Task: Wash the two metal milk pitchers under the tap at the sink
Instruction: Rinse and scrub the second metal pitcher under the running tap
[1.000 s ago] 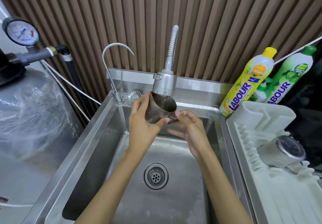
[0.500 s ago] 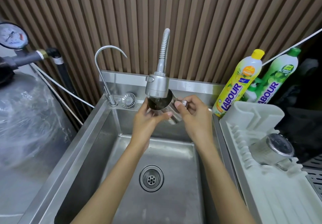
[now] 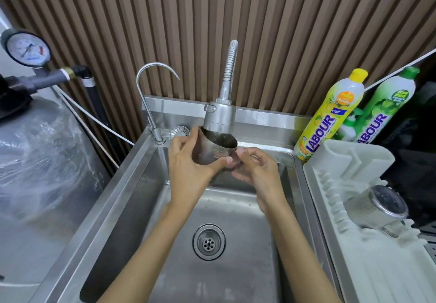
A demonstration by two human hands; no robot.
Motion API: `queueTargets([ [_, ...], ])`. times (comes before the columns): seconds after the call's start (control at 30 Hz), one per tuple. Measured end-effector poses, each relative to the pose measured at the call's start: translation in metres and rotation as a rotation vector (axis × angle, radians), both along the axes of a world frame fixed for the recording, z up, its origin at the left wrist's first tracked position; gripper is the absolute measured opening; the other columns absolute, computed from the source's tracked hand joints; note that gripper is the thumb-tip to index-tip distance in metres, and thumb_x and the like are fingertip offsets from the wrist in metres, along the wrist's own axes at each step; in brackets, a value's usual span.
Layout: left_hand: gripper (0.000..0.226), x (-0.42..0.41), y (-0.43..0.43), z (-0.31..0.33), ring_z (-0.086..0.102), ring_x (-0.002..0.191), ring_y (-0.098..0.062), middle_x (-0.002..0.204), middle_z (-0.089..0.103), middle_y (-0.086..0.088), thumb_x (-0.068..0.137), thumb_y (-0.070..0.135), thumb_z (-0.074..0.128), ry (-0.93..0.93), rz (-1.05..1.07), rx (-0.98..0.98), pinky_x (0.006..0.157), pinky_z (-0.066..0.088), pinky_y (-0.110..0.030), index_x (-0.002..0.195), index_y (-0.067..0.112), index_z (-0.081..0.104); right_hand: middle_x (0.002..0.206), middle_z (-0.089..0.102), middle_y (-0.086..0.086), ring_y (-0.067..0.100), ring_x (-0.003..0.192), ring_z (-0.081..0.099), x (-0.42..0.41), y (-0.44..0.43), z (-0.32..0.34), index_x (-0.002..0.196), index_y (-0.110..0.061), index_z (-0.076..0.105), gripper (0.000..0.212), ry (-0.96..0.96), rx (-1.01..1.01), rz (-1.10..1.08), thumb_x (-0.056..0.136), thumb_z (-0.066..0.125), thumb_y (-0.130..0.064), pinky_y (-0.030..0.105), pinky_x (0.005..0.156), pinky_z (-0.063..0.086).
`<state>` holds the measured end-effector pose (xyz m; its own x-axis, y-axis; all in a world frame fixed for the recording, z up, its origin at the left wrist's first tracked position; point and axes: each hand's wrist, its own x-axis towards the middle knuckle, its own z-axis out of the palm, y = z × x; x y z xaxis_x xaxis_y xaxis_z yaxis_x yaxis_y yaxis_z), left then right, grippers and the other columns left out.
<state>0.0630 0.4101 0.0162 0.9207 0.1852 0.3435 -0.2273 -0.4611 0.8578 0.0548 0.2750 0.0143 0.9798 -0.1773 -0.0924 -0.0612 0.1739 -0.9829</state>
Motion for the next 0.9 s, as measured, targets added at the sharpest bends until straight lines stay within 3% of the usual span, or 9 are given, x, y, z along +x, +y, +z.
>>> queueTargets([
  [0.07,0.088,-0.002,-0.003,-0.001,0.049,0.101,-0.011,0.102,0.045,0.002,0.056,0.045,0.085,0.076,0.015,-0.029,0.089,0.035,-0.016,0.134,0.026,0.049,0.081,0.072,0.011,0.024,0.075,0.071,-0.003,-0.004,0.007,0.081,-0.007,0.063,0.015,0.023,-0.075,-0.034,0.087,0.063,-0.021,0.031,0.059,0.059],
  [0.17,0.048,-0.005,-0.007,-0.002,0.057,0.085,0.006,0.096,0.061,0.009,0.059,0.049,0.082,0.163,-0.074,-0.179,0.076,0.039,-0.007,0.1,0.049,0.056,0.077,0.072,0.012,0.017,0.063,0.071,-0.004,-0.008,0.02,0.076,-0.009,0.063,0.017,0.042,-0.246,-0.086,0.085,0.066,-0.022,0.033,0.052,0.059],
  [0.27,0.038,-0.004,-0.006,-0.005,0.066,0.083,-0.001,0.085,0.074,0.01,0.061,0.033,0.085,0.296,-0.233,-0.413,0.073,0.047,-0.009,0.096,0.035,0.069,0.075,0.072,0.01,0.023,0.07,0.069,-0.006,-0.008,0.035,0.072,-0.013,0.062,0.022,-0.067,-0.653,-0.189,0.083,0.067,-0.031,0.044,0.064,0.058],
  [0.37,0.054,0.002,-0.008,-0.006,0.066,0.103,-0.015,0.101,0.074,0.002,0.059,0.022,0.084,0.34,-0.344,-0.576,0.092,0.048,-0.024,0.111,0.021,0.067,0.08,0.071,0.009,0.028,0.08,0.065,-0.011,-0.002,0.045,0.079,-0.011,0.062,0.021,-0.156,-0.886,-0.239,0.085,0.065,-0.031,0.039,0.075,0.051],
  [0.47,0.054,0.008,-0.013,-0.002,0.065,0.104,-0.014,0.106,0.072,0.001,0.065,0.001,0.08,0.252,-0.375,-0.666,0.093,0.048,-0.025,0.112,0.021,0.062,0.083,0.071,0.01,0.028,0.082,0.066,-0.009,0.0,0.041,0.082,-0.008,0.06,0.014,-0.205,-0.714,-0.231,0.086,0.064,-0.021,0.04,0.077,0.053],
  [0.53,0.058,0.012,-0.013,0.001,0.064,0.098,-0.009,0.104,0.07,0.003,0.066,-0.009,0.076,0.15,-0.351,-0.657,0.087,0.049,-0.02,0.111,0.024,0.059,0.093,0.072,0.005,0.014,0.085,0.068,-0.004,0.0,0.035,0.08,-0.012,0.057,0.009,-0.203,-0.506,-0.173,0.087,0.062,-0.013,0.025,0.078,0.054],
  [0.63,0.077,0.013,-0.007,0.003,0.06,0.109,-0.003,0.117,0.063,0.011,0.061,-0.006,0.081,0.01,-0.289,-0.567,0.096,0.045,-0.02,0.117,0.039,0.053,0.106,0.067,-0.008,-0.009,0.089,0.063,0.003,0.003,0.024,0.083,-0.007,0.052,0.009,-0.167,-0.215,-0.027,0.089,0.058,-0.007,0.006,0.08,0.046],
  [0.73,0.084,0.009,-0.001,0.005,0.048,0.11,0.014,0.117,0.051,0.021,0.055,0.012,0.086,-0.107,-0.162,-0.312,0.093,0.037,-0.008,0.119,0.051,0.048,0.107,0.067,0.006,0.009,0.099,0.063,0.007,0.007,0.008,0.082,-0.006,0.051,0.01,-0.126,0.091,0.077,0.091,0.055,-0.005,0.024,0.097,0.046],
  [0.9,0.097,0.001,0.002,0.004,0.043,0.113,-0.017,0.109,0.042,0.001,0.051,0.043,0.088,-0.034,0.029,-0.016,0.099,0.036,-0.022,0.136,0.025,0.046,0.08,0.07,0.006,0.021,0.084,0.068,0.002,0.004,-0.001,0.083,-0.006,0.058,0.011,-0.032,0.147,0.074,0.091,0.056,-0.014,0.035,0.083,0.057],
])
